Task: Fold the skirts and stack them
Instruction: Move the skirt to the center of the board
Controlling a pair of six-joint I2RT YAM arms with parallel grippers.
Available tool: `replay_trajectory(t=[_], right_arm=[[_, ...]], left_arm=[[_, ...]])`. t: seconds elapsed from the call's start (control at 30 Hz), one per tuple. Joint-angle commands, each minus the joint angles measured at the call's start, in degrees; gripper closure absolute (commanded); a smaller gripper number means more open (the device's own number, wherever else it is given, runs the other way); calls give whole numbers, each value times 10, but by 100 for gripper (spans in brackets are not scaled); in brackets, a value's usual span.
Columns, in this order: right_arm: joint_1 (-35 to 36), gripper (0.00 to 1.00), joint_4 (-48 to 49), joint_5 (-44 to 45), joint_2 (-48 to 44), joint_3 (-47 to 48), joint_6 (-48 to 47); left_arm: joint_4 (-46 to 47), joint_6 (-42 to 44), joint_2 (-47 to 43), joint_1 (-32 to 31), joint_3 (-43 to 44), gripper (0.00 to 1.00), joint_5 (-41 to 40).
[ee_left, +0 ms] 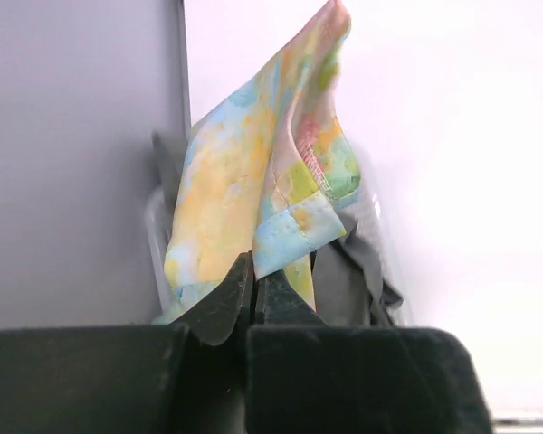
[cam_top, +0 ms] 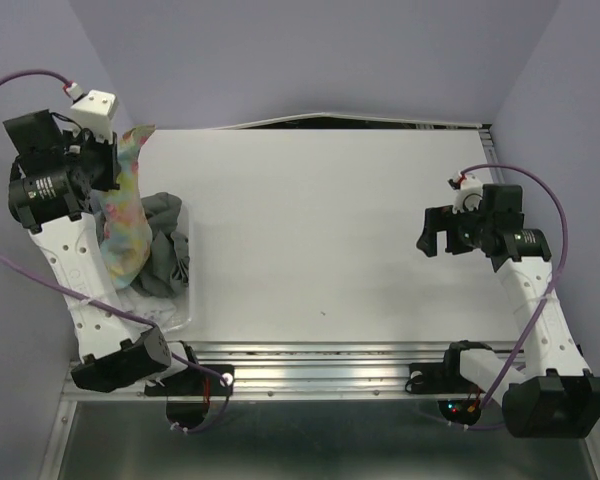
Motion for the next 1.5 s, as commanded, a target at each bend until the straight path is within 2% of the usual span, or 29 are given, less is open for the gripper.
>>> replay_trajectory(t=[0.0, 0.1, 0.27, 0.3, 0.53, 0.57, 0.63, 0.73, 0.9, 1.1, 1.13, 1.2, 1.4, 1.47], right_arm=[[2, 0, 20, 6, 10, 41, 10], [2, 0, 18, 8, 24, 63, 16], [2, 0, 12, 18, 56, 125, 22], [-3, 0, 12, 19, 67, 132, 22], [-26, 0, 13, 9, 107, 158, 29], [-26, 0, 13, 9, 110, 160, 30], [-39, 0, 14, 12, 121, 166, 34], [-62, 0, 13, 13, 134, 173, 39], [-83, 0, 13, -14, 152, 177, 43], [-89, 0, 13, -34, 165, 168, 41], [-89, 0, 13, -39, 169, 166, 41], [-89, 0, 14, -50, 173, 161, 38], [-89, 2, 16, -169, 182, 109, 30], [-89, 2, 22, -191, 182, 87, 29]], left_arm=[[-36, -11, -5, -80, 128, 100, 51], [2, -39, 0, -144, 180, 100, 76], [62, -87, 24, -260, 195, 100, 91], [72, -93, 31, -308, 191, 100, 90], [161, -92, 79, -484, 122, 100, 48], [165, -87, 98, -529, 115, 100, 29], [193, -86, 127, -570, 84, 100, 24], [229, -89, 161, -593, 51, 100, 37], [269, -102, 265, -637, 54, 100, 66], [283, -113, 399, -641, 149, 100, 55], [281, -115, 411, -641, 179, 91, 46], [280, -122, 439, -640, 205, 85, 9], [290, -135, 467, -620, 267, 81, -95], [287, -124, 471, -619, 275, 68, -121]])
